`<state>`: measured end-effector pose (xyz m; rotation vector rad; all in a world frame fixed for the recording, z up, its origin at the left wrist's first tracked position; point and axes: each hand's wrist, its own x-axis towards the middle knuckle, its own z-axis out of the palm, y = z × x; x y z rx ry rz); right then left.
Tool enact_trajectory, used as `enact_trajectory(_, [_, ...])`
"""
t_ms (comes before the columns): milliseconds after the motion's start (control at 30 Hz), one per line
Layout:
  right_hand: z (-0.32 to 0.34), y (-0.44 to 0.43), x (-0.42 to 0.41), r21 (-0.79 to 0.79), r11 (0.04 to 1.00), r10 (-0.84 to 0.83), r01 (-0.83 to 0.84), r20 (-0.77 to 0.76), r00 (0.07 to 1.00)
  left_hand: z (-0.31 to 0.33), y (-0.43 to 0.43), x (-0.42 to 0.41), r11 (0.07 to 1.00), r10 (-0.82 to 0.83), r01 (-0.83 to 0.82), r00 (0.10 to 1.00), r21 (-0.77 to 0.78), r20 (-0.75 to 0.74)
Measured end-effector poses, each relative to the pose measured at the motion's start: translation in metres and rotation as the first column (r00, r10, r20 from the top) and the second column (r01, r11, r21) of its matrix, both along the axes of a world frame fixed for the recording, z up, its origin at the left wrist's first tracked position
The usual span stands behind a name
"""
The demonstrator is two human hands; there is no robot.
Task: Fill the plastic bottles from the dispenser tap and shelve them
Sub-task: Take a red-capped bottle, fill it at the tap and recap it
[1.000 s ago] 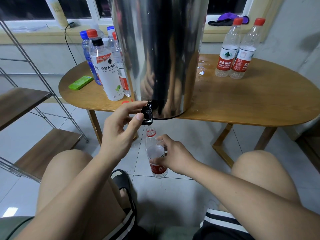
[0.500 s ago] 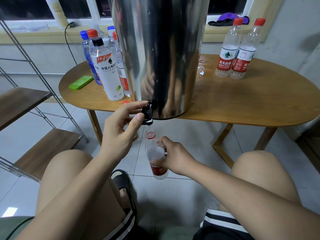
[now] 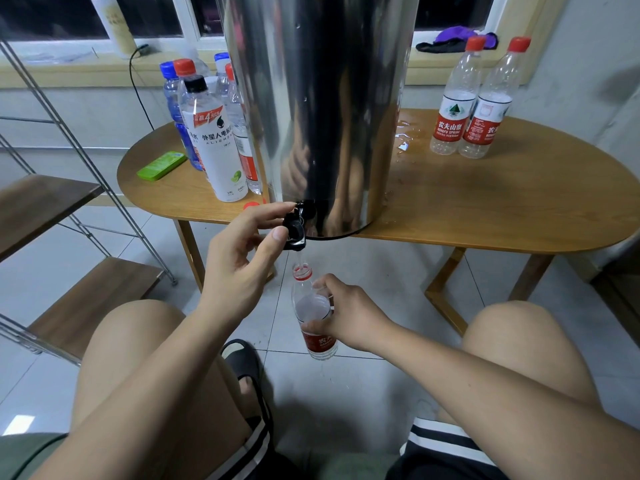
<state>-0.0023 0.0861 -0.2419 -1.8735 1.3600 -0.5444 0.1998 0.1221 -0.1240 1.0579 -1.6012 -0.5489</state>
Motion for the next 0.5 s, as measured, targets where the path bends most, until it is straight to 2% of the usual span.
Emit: enact_trajectory(500, [-0.0029, -0.0010, 0.0005, 0.015, 1.000, 0.017, -0.018, 0.027, 0.999, 0.0000, 0.0007, -0.0002, 1.000, 0.000, 0.000, 1.000, 0.004, -0.010])
